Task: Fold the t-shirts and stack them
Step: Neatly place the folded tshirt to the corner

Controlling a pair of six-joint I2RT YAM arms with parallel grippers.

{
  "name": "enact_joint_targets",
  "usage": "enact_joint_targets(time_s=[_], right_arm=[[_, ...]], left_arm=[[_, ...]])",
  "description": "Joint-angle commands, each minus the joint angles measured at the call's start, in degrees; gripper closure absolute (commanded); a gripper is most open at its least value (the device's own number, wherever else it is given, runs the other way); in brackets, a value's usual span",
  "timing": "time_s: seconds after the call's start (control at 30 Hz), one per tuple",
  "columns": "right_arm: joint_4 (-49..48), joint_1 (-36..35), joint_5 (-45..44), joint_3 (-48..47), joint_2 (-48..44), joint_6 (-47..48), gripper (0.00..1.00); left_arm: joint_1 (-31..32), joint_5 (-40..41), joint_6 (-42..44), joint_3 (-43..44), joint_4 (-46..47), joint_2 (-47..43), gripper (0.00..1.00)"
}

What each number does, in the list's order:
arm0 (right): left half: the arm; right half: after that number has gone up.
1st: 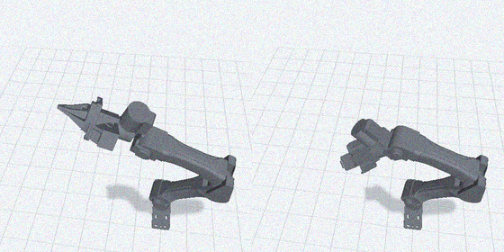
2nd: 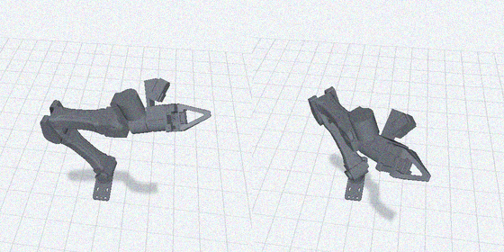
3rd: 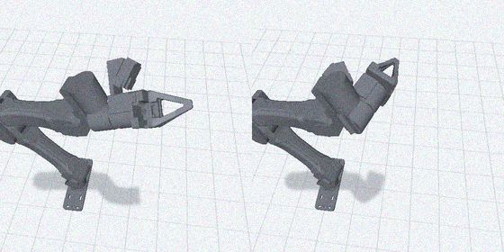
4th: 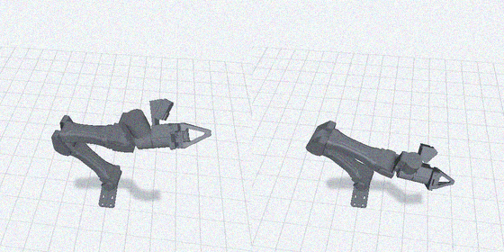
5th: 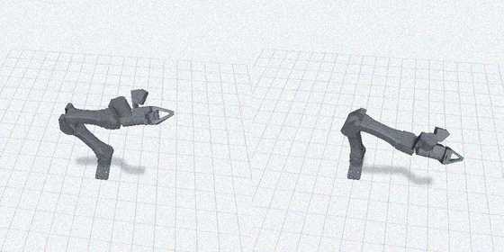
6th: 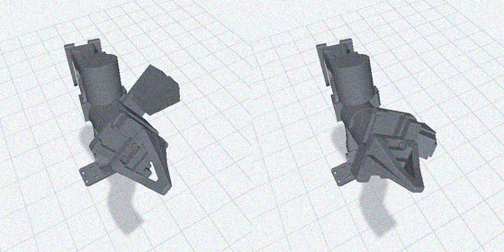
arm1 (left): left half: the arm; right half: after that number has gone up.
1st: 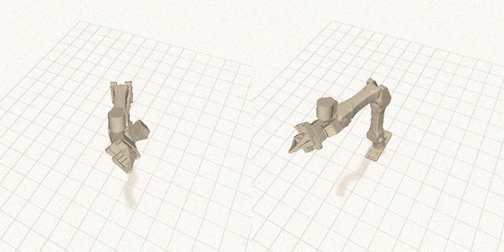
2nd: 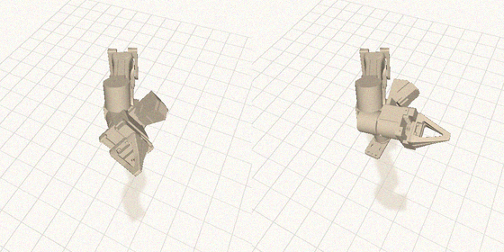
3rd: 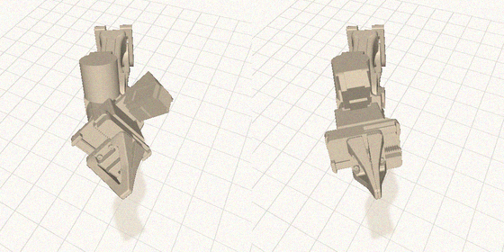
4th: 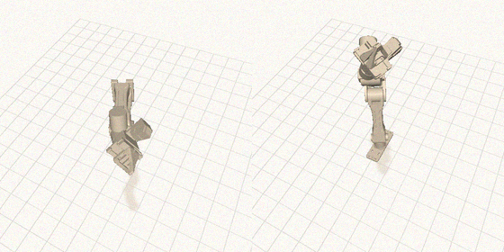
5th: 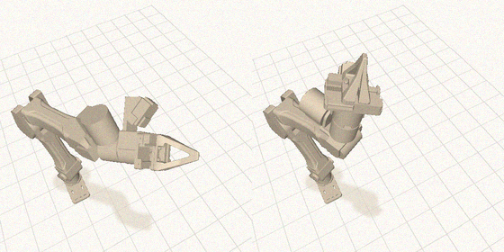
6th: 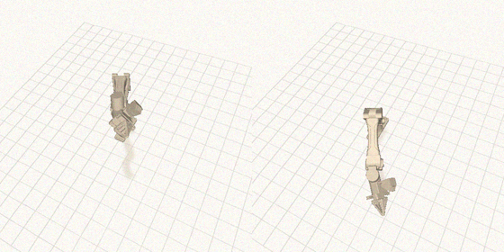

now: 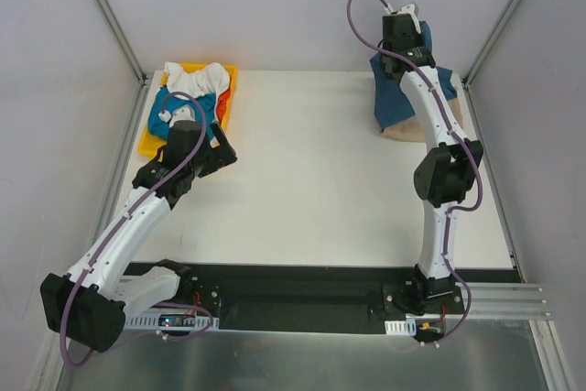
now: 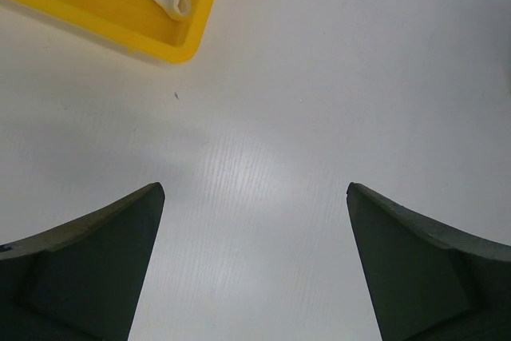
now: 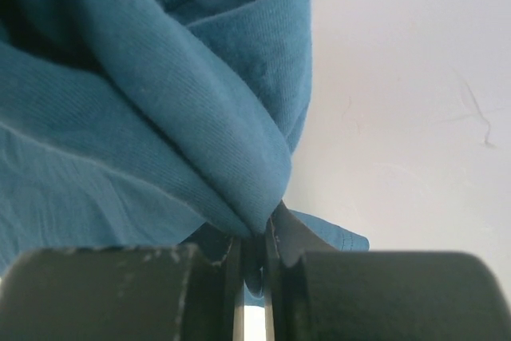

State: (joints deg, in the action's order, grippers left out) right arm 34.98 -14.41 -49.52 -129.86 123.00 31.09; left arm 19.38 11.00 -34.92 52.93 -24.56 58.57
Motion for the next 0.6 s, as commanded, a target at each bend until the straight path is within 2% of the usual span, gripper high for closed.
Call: enact_joint_targets(time_s=[0.0,0.23,0.57], right_arm=[[-1.32,1.93,-0.23,-2.85,0.83,0.11,0.93],[-1.23,5.45,8.89,-2.59,3.56,-2.26,0.92],[-0.70,9.93,15.06,-3.12,7.60,-5.95,0.90]], left_arm=[[-0.66,0.60,-0.06,2.35,-0.58,1.63,0.01],[-0.74,0.07,0.29,4.11,-0.58,4.54,0.01],[-0.66,-0.81,0.11,5.61,-0.58,8.05,0.01]])
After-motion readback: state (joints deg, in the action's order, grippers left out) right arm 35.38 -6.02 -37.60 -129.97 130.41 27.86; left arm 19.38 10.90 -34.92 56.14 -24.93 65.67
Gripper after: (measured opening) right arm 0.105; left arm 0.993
